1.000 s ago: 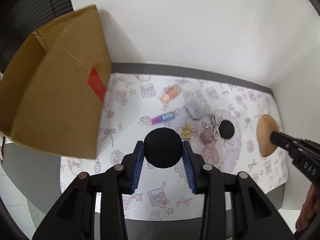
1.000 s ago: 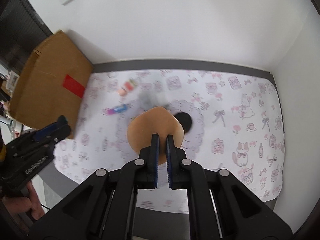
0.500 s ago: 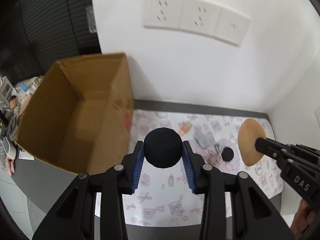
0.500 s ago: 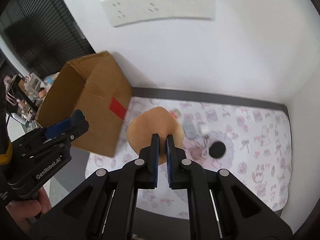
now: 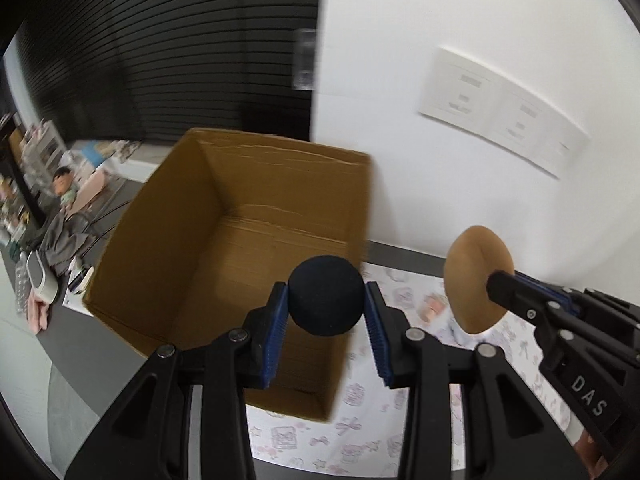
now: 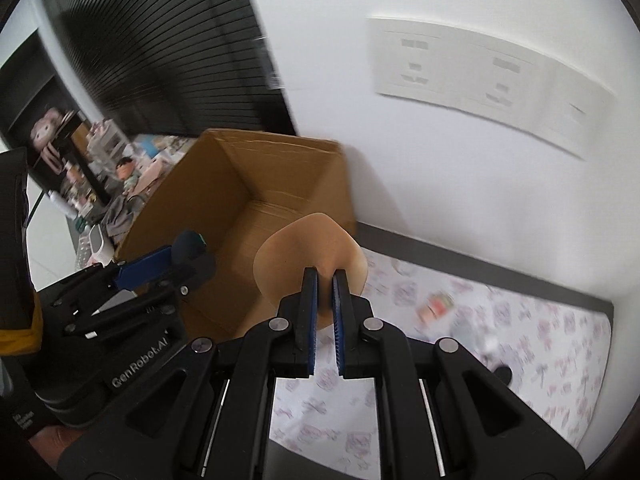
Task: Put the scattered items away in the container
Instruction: 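Carry both held sponges up and over into the cardboard box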
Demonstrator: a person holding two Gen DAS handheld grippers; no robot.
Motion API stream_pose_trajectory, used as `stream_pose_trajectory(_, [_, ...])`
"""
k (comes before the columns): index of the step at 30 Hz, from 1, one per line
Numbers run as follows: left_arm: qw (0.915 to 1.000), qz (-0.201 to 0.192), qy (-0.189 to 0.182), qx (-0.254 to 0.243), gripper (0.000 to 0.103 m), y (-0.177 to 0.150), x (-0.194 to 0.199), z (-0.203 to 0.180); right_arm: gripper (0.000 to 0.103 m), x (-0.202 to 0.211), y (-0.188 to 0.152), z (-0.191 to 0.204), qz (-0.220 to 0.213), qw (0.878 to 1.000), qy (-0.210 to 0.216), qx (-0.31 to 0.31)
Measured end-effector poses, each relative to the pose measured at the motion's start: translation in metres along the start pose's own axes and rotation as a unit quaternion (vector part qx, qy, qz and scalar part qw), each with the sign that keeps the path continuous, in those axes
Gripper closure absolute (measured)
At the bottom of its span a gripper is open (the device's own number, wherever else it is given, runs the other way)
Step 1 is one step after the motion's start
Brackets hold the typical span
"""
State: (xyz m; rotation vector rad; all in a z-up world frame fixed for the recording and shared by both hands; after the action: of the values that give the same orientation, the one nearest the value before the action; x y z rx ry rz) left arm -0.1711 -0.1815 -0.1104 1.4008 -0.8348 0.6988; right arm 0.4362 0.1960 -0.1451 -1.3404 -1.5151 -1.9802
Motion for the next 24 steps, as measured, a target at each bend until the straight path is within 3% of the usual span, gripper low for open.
stream_pose_trajectory(12, [0.9970, 0.038, 0.031, 0.059, 0.066, -0.004, -0.054, 0.083, 0.096, -0.069, 0.030, 0.065, 0.033, 0.997, 0.007, 0.063])
stream_pose_trajectory(21, [0.9932, 0.073, 0.029, 0.085, 0.066, -0.014, -0.086, 0.111, 0.095, -0.125, 0.021, 0.086, 0.087, 0.993, 0.000, 0.079])
stream_pose_trajectory(24, [0.9924, 0.080, 0.022, 0.091, 0.065, -0.018, -0.090, 0.115, 0.090, -0.134, 0.019, 0.089, 0.095, 0.992, 0.001, 0.081])
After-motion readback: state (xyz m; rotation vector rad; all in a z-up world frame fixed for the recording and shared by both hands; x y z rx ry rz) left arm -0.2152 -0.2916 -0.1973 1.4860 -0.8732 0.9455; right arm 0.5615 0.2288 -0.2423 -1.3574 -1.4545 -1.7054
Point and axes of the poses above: each gripper's, at about its wrist camera, not at the fingertips, and x roughly against the way its jaws point, z to its left, y to its top, the point moved 6 cm from there along -x, roughly the way its jaws point, and after that the axes turned 5 degrees about -x, right-handed, at the moved point
